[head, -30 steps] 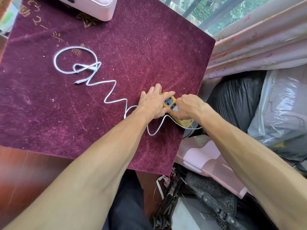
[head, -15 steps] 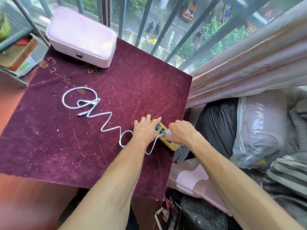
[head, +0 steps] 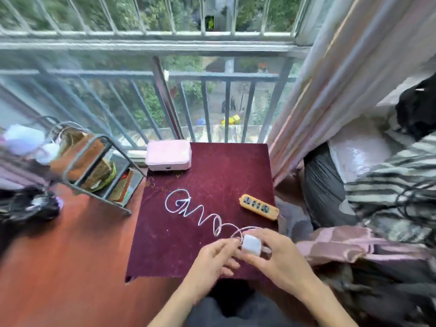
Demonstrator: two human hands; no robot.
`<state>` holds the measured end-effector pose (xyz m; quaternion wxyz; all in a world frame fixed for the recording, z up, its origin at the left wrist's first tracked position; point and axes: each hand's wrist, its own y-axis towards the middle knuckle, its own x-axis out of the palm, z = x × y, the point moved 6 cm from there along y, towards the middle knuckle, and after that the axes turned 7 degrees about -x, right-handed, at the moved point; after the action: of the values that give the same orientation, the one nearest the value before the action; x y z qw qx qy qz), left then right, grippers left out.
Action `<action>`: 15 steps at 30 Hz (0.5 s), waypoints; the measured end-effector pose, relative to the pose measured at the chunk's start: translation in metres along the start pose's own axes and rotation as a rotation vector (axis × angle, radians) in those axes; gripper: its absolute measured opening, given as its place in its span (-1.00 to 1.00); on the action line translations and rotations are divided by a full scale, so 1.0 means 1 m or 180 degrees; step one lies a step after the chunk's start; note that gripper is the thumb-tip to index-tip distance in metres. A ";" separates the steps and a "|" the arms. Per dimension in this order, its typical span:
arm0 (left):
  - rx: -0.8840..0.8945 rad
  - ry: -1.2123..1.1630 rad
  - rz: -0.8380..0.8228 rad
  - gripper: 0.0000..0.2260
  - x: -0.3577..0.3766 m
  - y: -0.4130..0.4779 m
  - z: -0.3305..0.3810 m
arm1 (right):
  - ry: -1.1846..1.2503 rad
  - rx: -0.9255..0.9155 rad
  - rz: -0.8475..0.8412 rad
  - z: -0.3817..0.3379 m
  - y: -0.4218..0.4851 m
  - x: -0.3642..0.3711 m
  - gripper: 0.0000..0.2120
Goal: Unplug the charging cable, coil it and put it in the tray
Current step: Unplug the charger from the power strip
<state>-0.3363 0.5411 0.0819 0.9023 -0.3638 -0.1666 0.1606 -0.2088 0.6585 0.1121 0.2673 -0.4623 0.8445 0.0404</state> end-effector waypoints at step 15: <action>0.0767 -0.0230 0.0359 -0.71 0.030 -0.071 0.025 | -0.0077 -0.0119 -0.0110 -0.035 -0.046 -0.014 -0.52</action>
<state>-0.3083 0.5198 0.1550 0.9224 -0.2555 -0.1578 0.2428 -0.1808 0.6319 0.1571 0.2694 -0.4812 0.8322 0.0570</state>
